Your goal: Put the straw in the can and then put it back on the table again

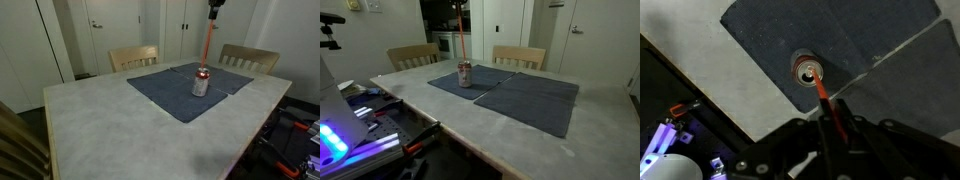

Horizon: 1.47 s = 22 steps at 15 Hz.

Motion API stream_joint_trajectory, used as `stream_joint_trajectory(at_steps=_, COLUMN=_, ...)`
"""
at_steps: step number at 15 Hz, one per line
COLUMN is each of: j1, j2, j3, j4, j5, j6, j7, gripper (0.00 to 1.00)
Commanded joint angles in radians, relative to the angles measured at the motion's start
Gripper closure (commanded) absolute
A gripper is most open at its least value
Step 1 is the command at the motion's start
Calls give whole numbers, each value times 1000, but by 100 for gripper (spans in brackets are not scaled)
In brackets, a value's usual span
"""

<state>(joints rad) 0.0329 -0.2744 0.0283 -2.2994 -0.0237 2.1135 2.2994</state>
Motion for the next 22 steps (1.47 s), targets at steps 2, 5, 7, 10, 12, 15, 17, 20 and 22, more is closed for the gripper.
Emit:
stream_joint_trajectory(at_steps=2, j1=-38, j2=-55, j3=27, j4=-12, j5=-13, j6=9, j7=9, gripper=98)
stream_joint_trajectory(at_steps=5, j1=-50, j2=-58, j3=30, j4=-2, j5=-13, j6=17, j7=3, gripper=98)
stream_joint_trajectory(at_steps=7, j1=-52, j2=-54, j3=25, j4=-5, j5=1, j6=53, j7=-10, gripper=98)
stream_joint_trajectory(at_steps=10, j1=-40, j2=-29, j3=19, j4=-16, j5=50, j6=163, j7=-35, gripper=98)
stream_joint_trajectory(at_steps=12, j1=-28, j2=-1, j3=18, j4=-23, j5=96, j6=257, j7=-55, gripper=98)
stream_joint_trajectory(at_steps=15, j1=-1, j2=64, j3=23, j4=-24, j5=190, j6=401, j7=-112, gripper=98)
stream_joint_trajectory(at_steps=17, j1=24, j2=130, j3=30, j4=-9, j5=262, j6=472, j7=-166, gripper=98)
stream_joint_trajectory(at_steps=20, j1=65, j2=240, j3=37, j4=39, j5=378, j6=537, j7=-279, gripper=98)
stream_joint_trajectory(at_steps=22, j1=81, j2=299, j3=45, j4=75, j5=463, j6=566, j7=-369, gripper=98)
